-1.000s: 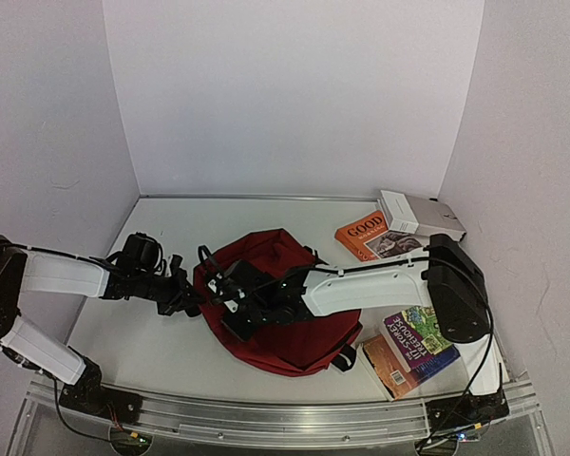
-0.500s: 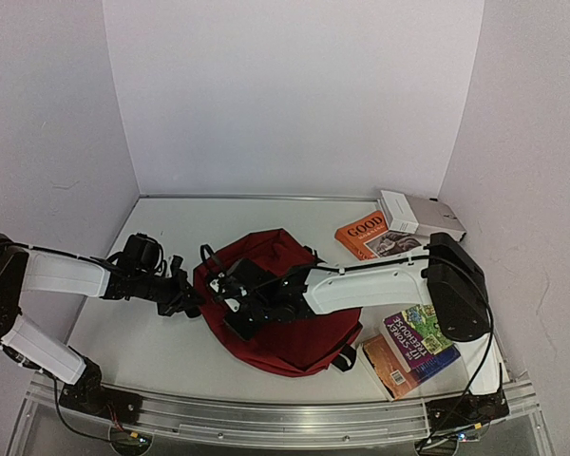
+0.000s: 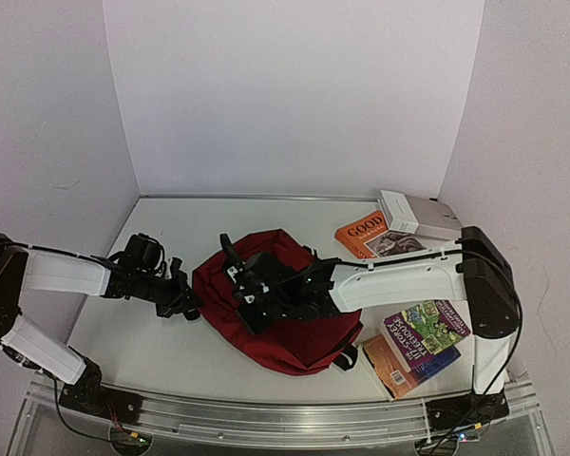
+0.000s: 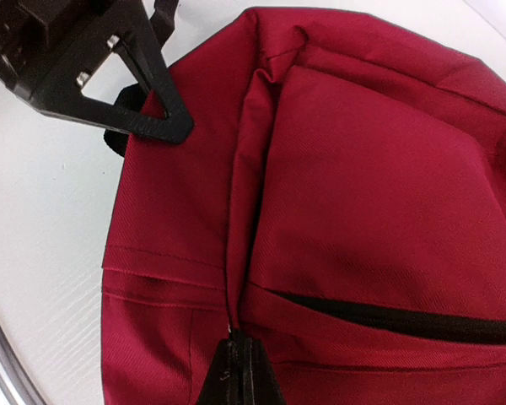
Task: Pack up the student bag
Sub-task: Unzip the student bag at the center of the board.
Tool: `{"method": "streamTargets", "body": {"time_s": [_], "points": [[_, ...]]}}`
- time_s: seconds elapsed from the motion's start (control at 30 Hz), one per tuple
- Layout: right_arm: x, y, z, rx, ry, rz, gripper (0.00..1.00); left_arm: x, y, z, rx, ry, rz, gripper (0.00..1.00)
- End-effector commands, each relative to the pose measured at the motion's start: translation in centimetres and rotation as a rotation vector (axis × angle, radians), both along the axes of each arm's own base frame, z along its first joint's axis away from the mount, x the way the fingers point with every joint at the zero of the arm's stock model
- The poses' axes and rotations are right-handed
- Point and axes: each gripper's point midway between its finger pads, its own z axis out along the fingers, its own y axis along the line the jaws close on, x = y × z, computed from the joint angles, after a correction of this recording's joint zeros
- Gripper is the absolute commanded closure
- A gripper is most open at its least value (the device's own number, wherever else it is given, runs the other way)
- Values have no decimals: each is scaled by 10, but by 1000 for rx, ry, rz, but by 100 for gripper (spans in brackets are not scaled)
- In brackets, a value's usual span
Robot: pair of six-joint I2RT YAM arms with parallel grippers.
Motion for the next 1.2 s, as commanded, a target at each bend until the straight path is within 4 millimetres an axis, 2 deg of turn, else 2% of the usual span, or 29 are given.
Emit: {"method": "streamTargets", "body": {"time_s": [0.0, 0.23, 0.33, 0.47, 0.67, 0.8, 0.9, 1.03, 1.17], "points": [[8, -25, 34, 92, 1, -165, 100, 21, 9, 5, 53, -42, 70, 100], [-10, -43, 17, 141, 101, -240, 100, 29, 11, 1, 58, -43, 95, 100], [-16, -51, 12, 152, 135, -267, 100, 32, 19, -3, 80, -41, 115, 100], [-23, -57, 13, 177, 159, -280, 100, 35, 30, -12, 90, -19, 147, 100], [-32, -52, 16, 257, 214, -256, 91, 32, 22, -16, 42, 1, 110, 100], [-33, -46, 16, 293, 235, -261, 99, 33, 20, -14, 32, -17, 98, 100], [-33, -46, 16, 296, 238, -268, 100, 31, 24, -14, 58, -17, 104, 100], [-33, -54, 21, 310, 234, -285, 100, 31, 34, -16, 107, -17, 122, 100], [-37, -73, 28, 333, 238, -320, 100, 34, 54, -19, 119, -1, 175, 100]]}}
